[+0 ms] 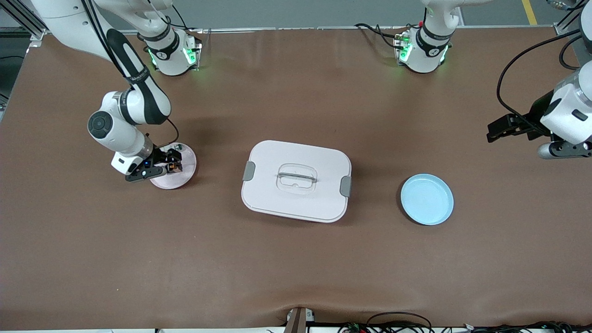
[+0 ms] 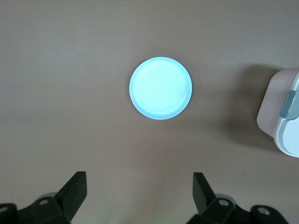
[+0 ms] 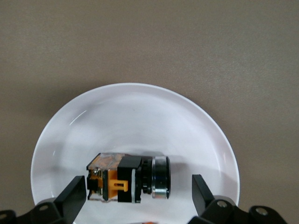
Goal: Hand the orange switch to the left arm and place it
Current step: 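Close the right gripper on the orange switch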
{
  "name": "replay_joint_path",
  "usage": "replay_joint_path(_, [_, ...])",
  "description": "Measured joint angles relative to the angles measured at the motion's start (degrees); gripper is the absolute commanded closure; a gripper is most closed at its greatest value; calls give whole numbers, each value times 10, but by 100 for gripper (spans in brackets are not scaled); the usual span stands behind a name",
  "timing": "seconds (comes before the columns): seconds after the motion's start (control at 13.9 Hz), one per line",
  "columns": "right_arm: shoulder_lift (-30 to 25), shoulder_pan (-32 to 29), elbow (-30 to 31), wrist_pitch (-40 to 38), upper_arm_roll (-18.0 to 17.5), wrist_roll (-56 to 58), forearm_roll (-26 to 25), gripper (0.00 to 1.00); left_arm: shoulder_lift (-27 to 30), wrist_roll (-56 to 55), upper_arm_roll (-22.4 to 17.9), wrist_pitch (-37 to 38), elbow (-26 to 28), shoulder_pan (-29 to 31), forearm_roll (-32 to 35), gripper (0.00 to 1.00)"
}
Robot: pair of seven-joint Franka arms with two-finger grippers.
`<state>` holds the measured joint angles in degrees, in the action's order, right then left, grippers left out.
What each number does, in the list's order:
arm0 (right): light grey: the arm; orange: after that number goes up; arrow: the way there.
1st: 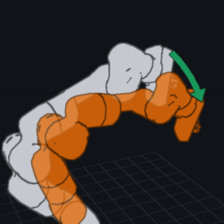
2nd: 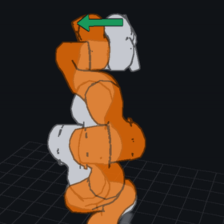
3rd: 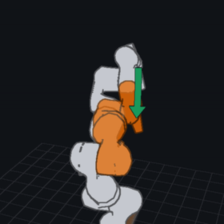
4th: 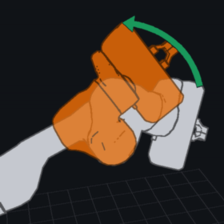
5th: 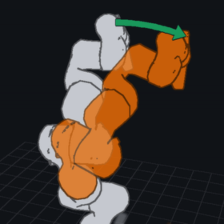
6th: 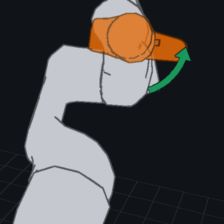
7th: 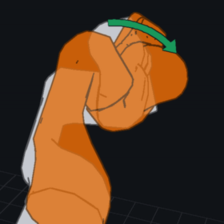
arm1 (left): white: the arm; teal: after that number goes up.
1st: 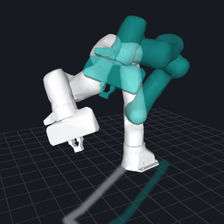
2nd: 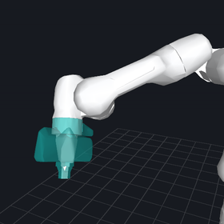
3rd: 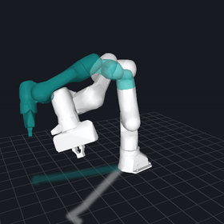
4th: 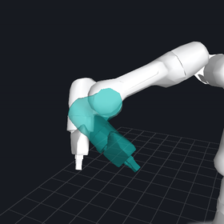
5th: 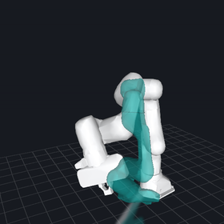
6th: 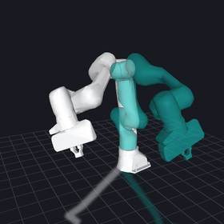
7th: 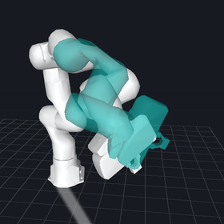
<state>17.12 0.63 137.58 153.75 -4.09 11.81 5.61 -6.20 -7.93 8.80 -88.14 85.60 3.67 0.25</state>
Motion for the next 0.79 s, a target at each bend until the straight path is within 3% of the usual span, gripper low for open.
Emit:
replay_joint_path(0.5, [9, 31, 0, 9, 0, -37, 0, 0, 0, 0, 0, 0, 0, 0, 0, 0])
replay_joint_path(0.79, [9, 30, 0, 9, 3, -37, 0, 67, 0, 0, 0, 0, 0, 1, 0, 0])
